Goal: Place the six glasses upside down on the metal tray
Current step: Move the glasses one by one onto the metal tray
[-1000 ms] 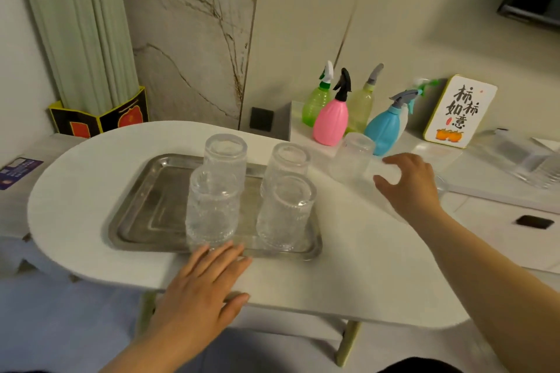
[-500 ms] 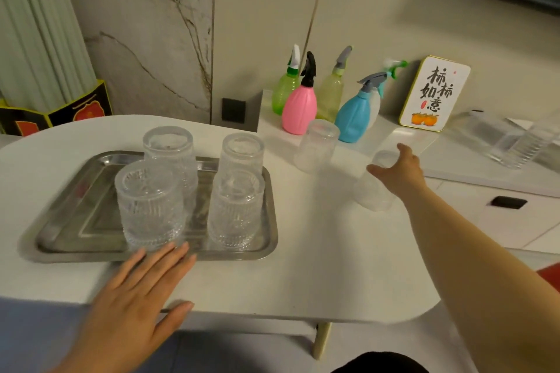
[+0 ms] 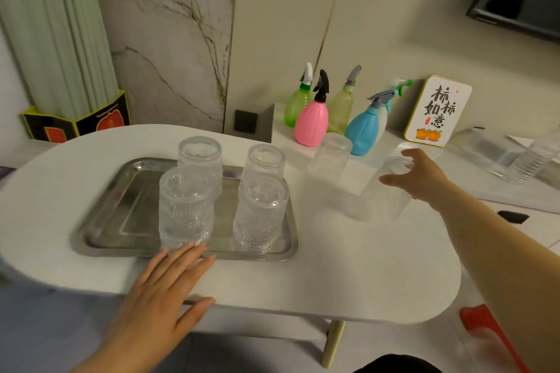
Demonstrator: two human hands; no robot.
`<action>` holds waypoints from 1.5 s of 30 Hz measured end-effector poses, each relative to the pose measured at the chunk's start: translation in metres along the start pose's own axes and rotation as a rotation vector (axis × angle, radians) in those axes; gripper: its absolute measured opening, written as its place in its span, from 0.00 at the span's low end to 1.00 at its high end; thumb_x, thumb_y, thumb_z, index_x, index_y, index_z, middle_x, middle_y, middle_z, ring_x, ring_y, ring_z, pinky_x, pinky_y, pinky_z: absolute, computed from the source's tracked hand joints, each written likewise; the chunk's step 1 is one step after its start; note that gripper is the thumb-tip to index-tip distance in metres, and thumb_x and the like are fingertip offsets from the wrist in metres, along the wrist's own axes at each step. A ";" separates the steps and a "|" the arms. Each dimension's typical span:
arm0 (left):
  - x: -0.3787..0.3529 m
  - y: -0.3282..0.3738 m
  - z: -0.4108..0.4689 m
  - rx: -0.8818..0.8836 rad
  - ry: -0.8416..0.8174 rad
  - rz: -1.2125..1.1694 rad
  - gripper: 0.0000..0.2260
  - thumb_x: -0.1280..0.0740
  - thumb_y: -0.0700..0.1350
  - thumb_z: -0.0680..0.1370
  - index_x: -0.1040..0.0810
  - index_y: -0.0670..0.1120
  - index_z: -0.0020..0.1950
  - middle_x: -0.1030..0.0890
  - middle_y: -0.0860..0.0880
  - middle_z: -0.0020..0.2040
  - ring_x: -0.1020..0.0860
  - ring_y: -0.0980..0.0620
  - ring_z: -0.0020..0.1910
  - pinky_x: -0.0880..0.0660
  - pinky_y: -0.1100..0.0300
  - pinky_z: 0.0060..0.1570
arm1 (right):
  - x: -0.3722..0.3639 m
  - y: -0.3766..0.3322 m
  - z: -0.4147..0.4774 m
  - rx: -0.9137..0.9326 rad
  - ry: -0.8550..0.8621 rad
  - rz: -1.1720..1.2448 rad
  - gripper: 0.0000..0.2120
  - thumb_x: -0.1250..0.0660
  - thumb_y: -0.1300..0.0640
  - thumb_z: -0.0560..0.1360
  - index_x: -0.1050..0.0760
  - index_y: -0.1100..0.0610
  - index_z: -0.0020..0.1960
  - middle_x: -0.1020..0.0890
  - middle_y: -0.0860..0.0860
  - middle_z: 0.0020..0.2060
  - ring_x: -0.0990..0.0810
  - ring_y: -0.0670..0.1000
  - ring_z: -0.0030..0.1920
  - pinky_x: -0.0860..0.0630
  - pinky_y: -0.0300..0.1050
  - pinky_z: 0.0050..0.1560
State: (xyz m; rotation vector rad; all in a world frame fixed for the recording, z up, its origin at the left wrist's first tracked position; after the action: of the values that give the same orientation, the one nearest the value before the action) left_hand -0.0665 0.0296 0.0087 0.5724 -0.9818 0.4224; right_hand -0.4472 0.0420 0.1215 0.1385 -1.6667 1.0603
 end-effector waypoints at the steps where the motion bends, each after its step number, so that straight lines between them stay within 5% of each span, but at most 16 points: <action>1: 0.006 -0.004 -0.001 0.018 0.022 -0.018 0.27 0.57 0.60 0.78 0.26 0.45 0.57 0.20 0.43 0.56 0.42 0.62 0.69 0.56 0.68 0.69 | 0.005 -0.012 -0.004 0.031 0.018 0.026 0.35 0.27 0.54 0.65 0.40 0.55 0.67 0.32 0.59 0.65 0.29 0.59 0.57 0.26 0.55 0.53; 8: 0.059 -0.057 -0.012 0.259 0.275 -0.052 0.34 0.55 0.62 0.77 0.19 0.39 0.47 0.17 0.39 0.49 0.30 0.51 0.52 0.43 0.69 0.64 | 0.011 -0.128 -0.044 0.358 0.065 0.200 0.33 0.27 0.57 0.64 0.36 0.55 0.66 0.31 0.57 0.65 0.30 0.57 0.62 0.27 0.58 0.60; 12: 0.068 -0.106 -0.019 0.542 0.250 -0.048 0.26 0.42 0.58 0.73 0.25 0.40 0.59 0.23 0.38 0.61 0.27 0.39 0.61 0.35 0.41 0.64 | -0.015 -0.200 -0.068 0.501 0.006 0.279 0.32 0.27 0.56 0.64 0.36 0.52 0.64 0.30 0.52 0.56 0.27 0.52 0.54 0.26 0.51 0.57; 16: 0.054 -0.134 -0.025 0.705 0.096 -0.095 0.27 0.36 0.51 0.75 0.39 0.44 0.70 0.36 0.42 0.72 0.38 0.42 0.71 0.47 0.47 0.71 | -0.058 -0.259 -0.085 0.596 -0.126 0.379 0.32 0.27 0.55 0.65 0.37 0.52 0.65 0.32 0.51 0.55 0.27 0.53 0.55 0.25 0.48 0.52; 19: 0.042 -0.138 -0.026 0.683 0.036 -0.094 0.29 0.40 0.56 0.76 0.44 0.45 0.72 0.40 0.46 0.74 0.42 0.48 0.73 0.51 0.52 0.72 | -0.099 -0.294 -0.092 0.652 -0.218 0.337 0.33 0.28 0.54 0.65 0.38 0.52 0.66 0.31 0.54 0.62 0.28 0.54 0.59 0.26 0.51 0.58; 23: 0.036 -0.142 -0.025 0.677 -0.028 -0.097 0.29 0.43 0.57 0.76 0.49 0.48 0.73 0.45 0.51 0.75 0.48 0.55 0.74 0.56 0.56 0.72 | -0.159 -0.326 -0.107 0.730 -0.332 0.170 0.34 0.27 0.54 0.65 0.39 0.53 0.66 0.32 0.54 0.65 0.31 0.49 0.56 0.32 0.31 0.45; 31: 0.031 -0.144 -0.027 0.687 -0.050 -0.094 0.30 0.45 0.60 0.76 0.50 0.49 0.73 0.45 0.51 0.76 0.51 0.54 0.74 0.58 0.55 0.72 | -0.238 -0.320 -0.116 0.682 -0.521 -0.104 0.36 0.29 0.56 0.66 0.43 0.55 0.68 0.37 0.57 0.68 0.32 0.58 0.64 0.31 0.47 0.58; 35: 0.029 -0.143 -0.026 0.677 -0.069 -0.073 0.31 0.50 0.62 0.76 0.53 0.49 0.73 0.48 0.52 0.76 0.53 0.55 0.74 0.59 0.55 0.72 | -0.242 -0.317 -0.116 0.705 -0.497 -0.165 0.35 0.30 0.55 0.67 0.43 0.54 0.69 0.39 0.57 0.69 0.31 0.59 0.63 0.29 0.49 0.59; 38: 0.030 -0.141 -0.024 0.677 -0.075 -0.079 0.40 0.62 0.67 0.66 0.52 0.48 0.73 0.48 0.51 0.76 0.53 0.54 0.75 0.59 0.55 0.72 | -0.244 -0.316 -0.120 0.777 -0.479 -0.269 0.36 0.30 0.56 0.67 0.45 0.55 0.69 0.40 0.57 0.69 0.31 0.59 0.63 0.30 0.49 0.59; 45: 0.033 -0.137 -0.025 0.684 -0.083 -0.076 0.39 0.61 0.67 0.67 0.52 0.48 0.73 0.48 0.50 0.76 0.53 0.54 0.75 0.59 0.55 0.72 | -0.241 -0.312 -0.123 0.809 -0.478 -0.267 0.36 0.30 0.54 0.67 0.45 0.56 0.70 0.39 0.57 0.69 0.31 0.59 0.64 0.31 0.49 0.60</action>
State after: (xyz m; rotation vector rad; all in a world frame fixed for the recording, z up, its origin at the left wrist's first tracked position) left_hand 0.0450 -0.0589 -0.0086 1.2472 -0.8807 0.6755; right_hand -0.0850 -0.1556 0.0995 1.1814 -1.4606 1.5093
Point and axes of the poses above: each hand's wrist, its own z-axis towards the middle knuckle, its own x-axis out of the back of the hand, y = z × x, the point moved 6 cm from there along z, towards the middle knuckle
